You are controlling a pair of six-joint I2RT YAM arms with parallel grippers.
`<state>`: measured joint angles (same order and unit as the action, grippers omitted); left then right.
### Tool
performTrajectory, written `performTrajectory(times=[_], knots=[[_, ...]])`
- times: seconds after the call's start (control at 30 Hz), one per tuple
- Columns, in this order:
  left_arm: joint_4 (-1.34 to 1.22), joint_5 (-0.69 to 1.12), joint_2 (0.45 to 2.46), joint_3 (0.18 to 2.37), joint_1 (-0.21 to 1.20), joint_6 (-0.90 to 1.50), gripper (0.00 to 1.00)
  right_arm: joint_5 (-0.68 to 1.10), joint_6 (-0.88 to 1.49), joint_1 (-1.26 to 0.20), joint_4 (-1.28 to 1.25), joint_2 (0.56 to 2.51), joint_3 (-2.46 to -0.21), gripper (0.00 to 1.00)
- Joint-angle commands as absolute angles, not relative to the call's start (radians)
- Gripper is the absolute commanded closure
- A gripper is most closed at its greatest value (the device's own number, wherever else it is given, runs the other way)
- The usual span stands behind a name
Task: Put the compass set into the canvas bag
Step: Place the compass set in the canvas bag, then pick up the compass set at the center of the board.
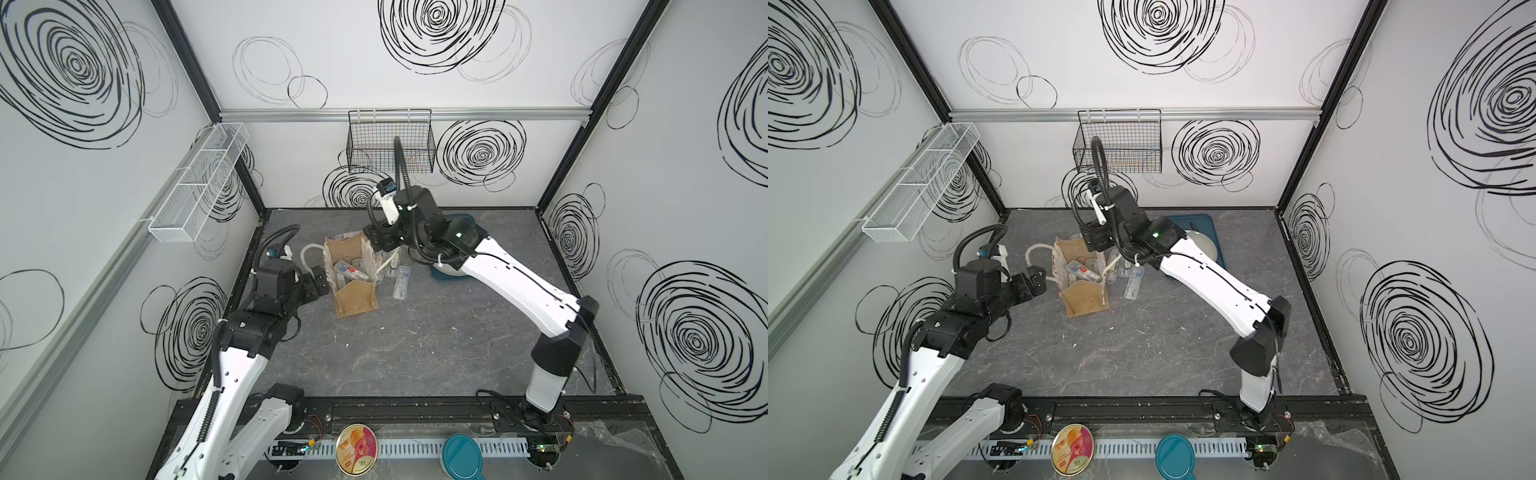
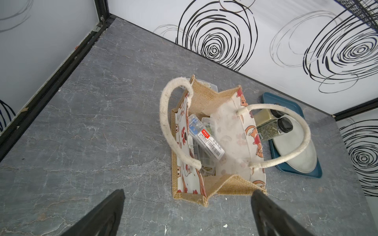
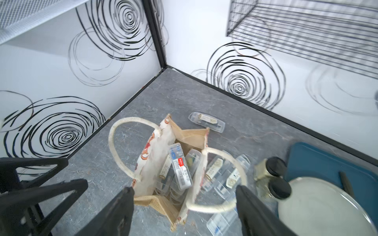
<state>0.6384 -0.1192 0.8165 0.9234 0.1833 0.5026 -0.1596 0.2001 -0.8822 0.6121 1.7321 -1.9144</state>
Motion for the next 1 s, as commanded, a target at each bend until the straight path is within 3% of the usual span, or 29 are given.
performTrajectory(times=[0.0, 0.17, 0.4, 0.67, 0.97], knots=[[0.577, -0.146, 0.821, 0.938, 0.2, 0.488, 0.01, -0.209, 0.288, -0.807, 0.586, 1.625, -1.669, 0.19], [0.56, -0.154, 0.829, 0.942, 0.226, 0.484, 0.01, -0.162, 0.373, -0.676, 0.512, 1.433, -1.31, 0.22], [0.562, -0.159, 0.821, 0.934, 0.236, 0.477, 0.01, -0.045, 0.439, -0.631, 0.398, 1.528, -1.109, 0.23], [0.583, -0.176, 0.807, 0.923, 0.236, 0.471, 0.01, 0.049, 0.458, -0.669, 0.55, 1.885, -1.391, 0.22], [0.595, -0.191, 0.805, 0.918, 0.234, 0.456, 0.01, 0.078, 0.457, -0.693, 0.594, 2.073, -1.568, 0.18]])
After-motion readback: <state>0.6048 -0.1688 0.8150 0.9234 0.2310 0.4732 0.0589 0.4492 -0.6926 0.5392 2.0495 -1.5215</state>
